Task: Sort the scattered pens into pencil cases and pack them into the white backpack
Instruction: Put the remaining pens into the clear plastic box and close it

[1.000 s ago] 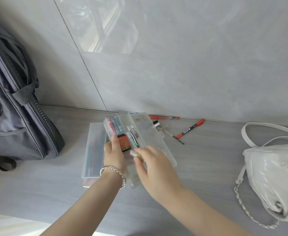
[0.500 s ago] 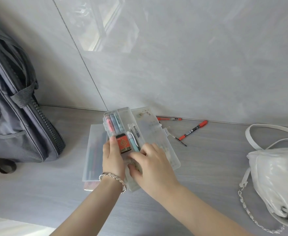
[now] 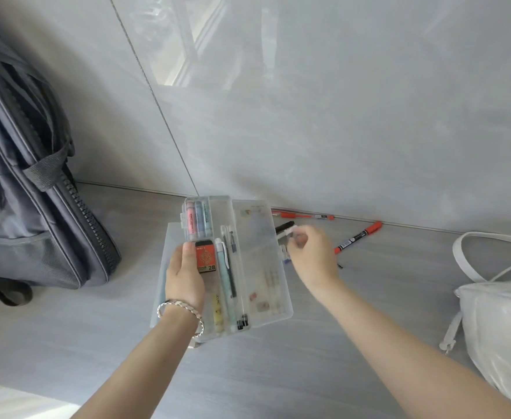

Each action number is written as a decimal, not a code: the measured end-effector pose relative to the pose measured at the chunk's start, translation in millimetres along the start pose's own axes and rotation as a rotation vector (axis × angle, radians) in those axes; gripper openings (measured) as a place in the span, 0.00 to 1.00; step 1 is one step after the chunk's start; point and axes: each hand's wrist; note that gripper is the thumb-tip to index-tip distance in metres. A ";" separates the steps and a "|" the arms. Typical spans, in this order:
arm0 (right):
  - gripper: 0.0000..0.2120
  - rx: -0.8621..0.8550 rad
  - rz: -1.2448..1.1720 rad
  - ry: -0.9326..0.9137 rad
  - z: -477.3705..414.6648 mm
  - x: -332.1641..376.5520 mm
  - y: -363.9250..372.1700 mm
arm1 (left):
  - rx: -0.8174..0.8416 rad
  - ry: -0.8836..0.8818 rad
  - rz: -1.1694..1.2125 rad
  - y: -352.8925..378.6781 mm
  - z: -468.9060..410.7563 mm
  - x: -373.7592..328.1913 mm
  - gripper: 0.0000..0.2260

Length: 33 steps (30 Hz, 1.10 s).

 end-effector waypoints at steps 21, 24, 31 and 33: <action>0.19 0.322 0.411 -0.063 3.0 -16.4 -25.2 | 0.022 -0.162 0.040 -7.3 3.1 10.0 0.17; 0.11 0.235 0.016 -0.144 36.7 3.2 -51.0 | 0.046 -0.207 0.053 0.9 14.5 7.7 0.16; 0.13 0.226 -0.069 -0.513 121.4 35.2 -38.9 | 0.160 -0.247 0.171 21.3 39.3 13.8 0.11; 0.14 0.091 0.075 -0.608 127.4 25.7 -28.8 | 0.177 -0.234 0.208 23.0 43.3 12.6 0.09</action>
Point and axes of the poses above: each hand's wrist, its own z-axis away from the middle knuckle, its own y-axis out of the palm, x = y × z, and after that the axes turned 13 degrees about z, right-handed
